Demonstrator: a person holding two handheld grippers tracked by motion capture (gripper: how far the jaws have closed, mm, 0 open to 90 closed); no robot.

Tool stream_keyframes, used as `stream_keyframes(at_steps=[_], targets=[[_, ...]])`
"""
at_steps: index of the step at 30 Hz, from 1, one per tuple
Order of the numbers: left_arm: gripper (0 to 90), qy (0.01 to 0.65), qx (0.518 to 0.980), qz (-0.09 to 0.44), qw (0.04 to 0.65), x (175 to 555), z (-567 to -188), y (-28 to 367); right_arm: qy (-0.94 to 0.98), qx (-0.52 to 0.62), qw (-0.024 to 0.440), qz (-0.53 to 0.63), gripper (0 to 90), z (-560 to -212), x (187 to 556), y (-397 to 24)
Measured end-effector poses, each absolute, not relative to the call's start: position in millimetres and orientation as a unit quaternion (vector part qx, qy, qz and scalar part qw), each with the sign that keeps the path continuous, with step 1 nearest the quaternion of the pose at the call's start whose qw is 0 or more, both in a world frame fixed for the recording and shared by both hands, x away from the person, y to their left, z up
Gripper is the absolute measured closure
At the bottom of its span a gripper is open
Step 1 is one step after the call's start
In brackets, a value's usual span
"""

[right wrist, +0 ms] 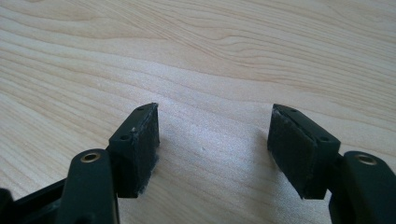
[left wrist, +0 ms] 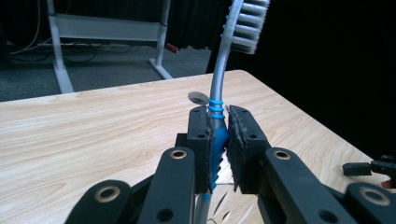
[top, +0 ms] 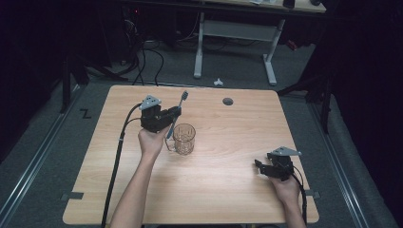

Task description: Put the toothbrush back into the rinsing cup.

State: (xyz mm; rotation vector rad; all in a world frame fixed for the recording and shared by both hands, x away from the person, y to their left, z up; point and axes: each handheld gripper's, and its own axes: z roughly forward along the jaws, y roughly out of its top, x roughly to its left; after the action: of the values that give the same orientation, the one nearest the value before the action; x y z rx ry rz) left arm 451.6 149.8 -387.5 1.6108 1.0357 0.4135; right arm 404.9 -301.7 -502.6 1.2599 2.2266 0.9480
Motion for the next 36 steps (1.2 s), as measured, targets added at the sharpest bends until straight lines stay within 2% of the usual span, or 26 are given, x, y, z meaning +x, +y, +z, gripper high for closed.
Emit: stream_keyframes(at_steps=[36], targets=[[79.9,0.447,0.708,0.186,0.514,441,-380,157,0.799,0.452,0.205,0.340,34.6,-503,405,-302]])
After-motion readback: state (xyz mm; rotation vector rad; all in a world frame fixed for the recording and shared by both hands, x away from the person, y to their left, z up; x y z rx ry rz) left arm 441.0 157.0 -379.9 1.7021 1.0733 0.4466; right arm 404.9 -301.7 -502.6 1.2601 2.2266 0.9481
